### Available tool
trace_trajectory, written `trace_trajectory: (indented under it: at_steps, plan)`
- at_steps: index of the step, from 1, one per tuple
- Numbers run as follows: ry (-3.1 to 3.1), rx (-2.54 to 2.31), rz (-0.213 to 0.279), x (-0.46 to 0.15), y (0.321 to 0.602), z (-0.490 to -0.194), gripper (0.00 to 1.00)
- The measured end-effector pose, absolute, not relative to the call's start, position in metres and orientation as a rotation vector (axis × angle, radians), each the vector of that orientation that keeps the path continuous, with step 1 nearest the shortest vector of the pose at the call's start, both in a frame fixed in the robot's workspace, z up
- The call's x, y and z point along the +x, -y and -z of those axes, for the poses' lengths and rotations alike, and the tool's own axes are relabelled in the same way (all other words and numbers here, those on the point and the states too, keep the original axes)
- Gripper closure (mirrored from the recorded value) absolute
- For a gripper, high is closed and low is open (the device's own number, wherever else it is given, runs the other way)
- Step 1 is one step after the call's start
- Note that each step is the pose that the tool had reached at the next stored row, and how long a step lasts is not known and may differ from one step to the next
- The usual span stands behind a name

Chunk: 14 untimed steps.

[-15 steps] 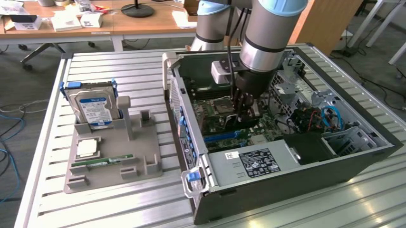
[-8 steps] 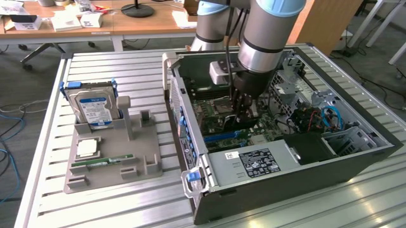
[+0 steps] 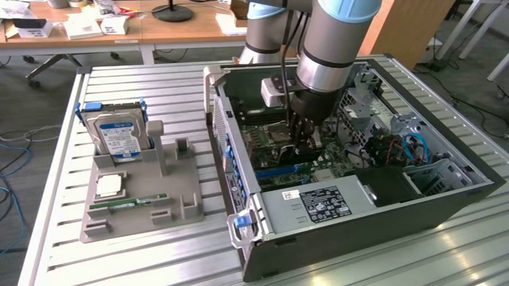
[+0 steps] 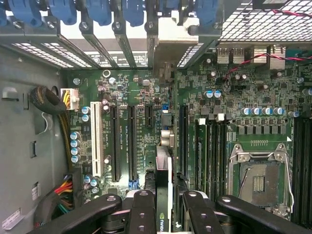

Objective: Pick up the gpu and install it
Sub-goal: 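Insert the gpu into the slot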

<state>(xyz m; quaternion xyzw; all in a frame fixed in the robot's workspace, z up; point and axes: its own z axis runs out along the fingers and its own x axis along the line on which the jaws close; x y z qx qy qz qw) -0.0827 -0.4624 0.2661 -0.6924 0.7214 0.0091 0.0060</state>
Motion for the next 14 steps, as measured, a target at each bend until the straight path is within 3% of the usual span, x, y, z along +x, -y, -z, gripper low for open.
trace_trajectory:
  at_steps: [14]
  plan:
    - [-2.258,-2.167,-0.029,-0.0863,0.4624,-0.2656,0.74]
